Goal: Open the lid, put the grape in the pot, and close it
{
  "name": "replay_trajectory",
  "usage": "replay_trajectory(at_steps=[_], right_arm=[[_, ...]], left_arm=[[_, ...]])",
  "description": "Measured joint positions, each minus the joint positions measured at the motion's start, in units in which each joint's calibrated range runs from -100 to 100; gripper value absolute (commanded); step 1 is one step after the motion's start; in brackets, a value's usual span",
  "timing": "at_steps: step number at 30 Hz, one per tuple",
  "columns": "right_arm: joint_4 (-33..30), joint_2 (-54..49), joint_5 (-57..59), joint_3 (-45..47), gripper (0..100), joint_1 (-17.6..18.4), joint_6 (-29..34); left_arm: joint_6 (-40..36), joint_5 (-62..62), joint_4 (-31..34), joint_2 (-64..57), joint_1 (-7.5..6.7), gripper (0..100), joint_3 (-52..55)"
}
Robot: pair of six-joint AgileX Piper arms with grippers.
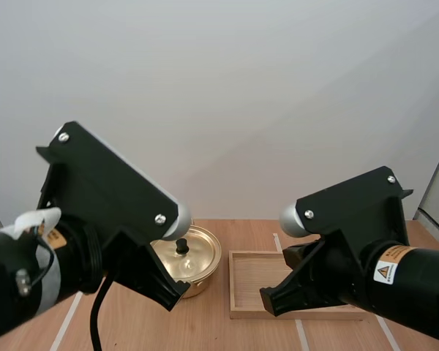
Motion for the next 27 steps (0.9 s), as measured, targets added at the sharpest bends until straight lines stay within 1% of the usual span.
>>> replay_trajectory(at_steps=[2,6,7,8,9,10,12,13,14,16,17,18,19,20,22,24,27], right_arm=[[0.0,-2.27,-2.75,1.22,0,0.0,0.23],[0.0,-5.35,-4.76,5.04,0,-0.07,0.78],[0.0,-5.49,-5.14,5.29,0,-0.07,0.78],[0.0,-6.81,-6.08,7.34,0,-0.07,1.43],[0.0,-7.51,-6.79,8.22,0,-0.07,1.82],[0.0,-8.2,-7.73,9.01,0,-0.07,2.69],[0.0,-9.7,-10.08,10.09,0,-0.07,3.71],[0.0,-10.34,-10.34,10.46,0,-0.07,3.91],[0.0,-12.08,-13.48,10.99,0,-0.07,4.16],[0.0,-14.73,-18.22,11.33,0,-0.07,4.34],[0.0,-15.47,-20.29,11.33,0,-0.07,4.45],[0.0,-17.03,-26.05,11.36,0,-0.07,4.53],[0.0,-17.24,-26.82,11.36,0,-0.07,4.53],[0.0,-18.35,-33.87,11.36,0,-0.07,4.53],[0.0,-18.85,-41.74,11.36,0,-0.07,4.65],[0.0,-18.85,-47.05,11.36,0,-0.07,4.65],[0.0,-18.85,-50.26,11.36,0,-0.07,4.65]], left_arm=[[-2.68,-6.63,0.0,-2.85,0.0,0,4.22],[-8.39,-14.71,0.0,-6.52,0.0,0,10.9],[-8.62,-15.65,0.0,-6.91,0.0,0,11.37],[-10.82,-20.8,0.0,-8.8,0.0,0,12.97],[-11.32,-22.04,0.0,-9.33,0.0,0,13.32],[-13.95,-27.46,0.11,-11.28,0.0,0,14.8],[-16.66,-32.94,0.11,-13.31,0.0,0,16.35],[-17.11,-33.51,0.11,-13.51,0.0,0,16.62],[-18.36,-38.23,0.11,-15.07,0.0,0,18.01],[-18.91,-41.84,0.11,-16.19,0.0,0,19.77],[-19.04,-42.62,0.11,-16.49,0.0,0,20.23],[-19.31,-43.67,0.11,-17.08,0.0,0,21.21],[-19.3,-43.69,0.11,-17.2,0.0,0,21.43],[-19.4,-43.84,0.11,-17.77,0.23,0,21.95],[-19.49,-43.89,0.11,-18.37,0.57,0,22.42],[-19.49,-44.05,0.11,-18.49,0.63,0,22.42],[-19.6,-44.25,0.11,-18.71,0.66,0,22.42]])
